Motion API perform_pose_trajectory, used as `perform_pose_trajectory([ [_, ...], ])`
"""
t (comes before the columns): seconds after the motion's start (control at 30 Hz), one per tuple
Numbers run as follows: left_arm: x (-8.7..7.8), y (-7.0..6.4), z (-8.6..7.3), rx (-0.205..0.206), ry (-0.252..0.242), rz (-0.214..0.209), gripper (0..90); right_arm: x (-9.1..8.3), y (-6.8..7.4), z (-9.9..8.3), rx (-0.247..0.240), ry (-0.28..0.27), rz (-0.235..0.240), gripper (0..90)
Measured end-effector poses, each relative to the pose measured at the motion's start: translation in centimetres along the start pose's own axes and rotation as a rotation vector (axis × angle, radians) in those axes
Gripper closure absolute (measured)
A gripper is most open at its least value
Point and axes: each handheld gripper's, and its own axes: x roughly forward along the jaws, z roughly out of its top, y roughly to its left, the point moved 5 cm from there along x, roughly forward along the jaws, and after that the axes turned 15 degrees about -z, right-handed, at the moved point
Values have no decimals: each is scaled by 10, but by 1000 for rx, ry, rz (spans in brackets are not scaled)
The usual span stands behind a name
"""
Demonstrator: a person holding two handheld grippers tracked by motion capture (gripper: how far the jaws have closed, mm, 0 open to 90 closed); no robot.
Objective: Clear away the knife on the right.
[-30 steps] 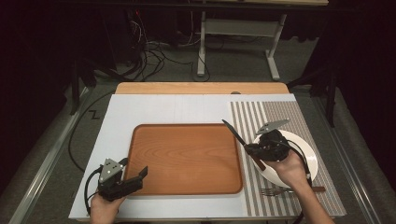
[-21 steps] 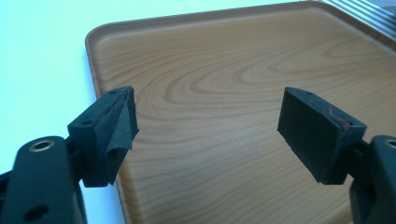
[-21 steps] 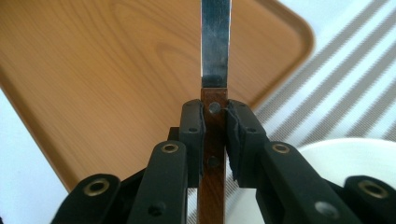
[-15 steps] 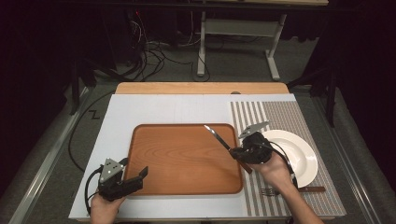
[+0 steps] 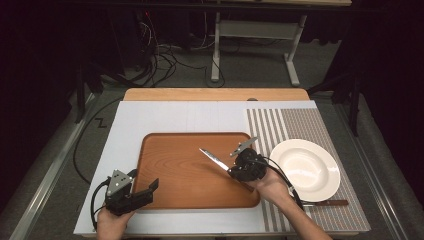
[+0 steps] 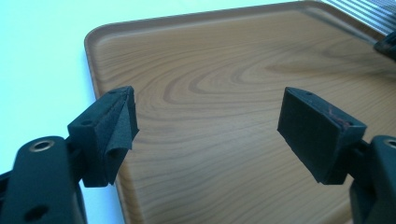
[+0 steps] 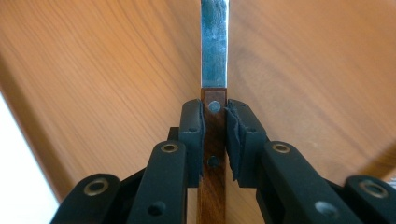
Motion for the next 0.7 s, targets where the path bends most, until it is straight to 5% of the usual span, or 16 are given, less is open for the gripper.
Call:
perform_pose_trajectory([
  [0.37,0,0,0,1,0,-1,209,15,-4,-7,13,31,-28,771],
  [0.7,0,0,0,2,-2,-1,209,17,-22,-14,64,25,-84,725],
])
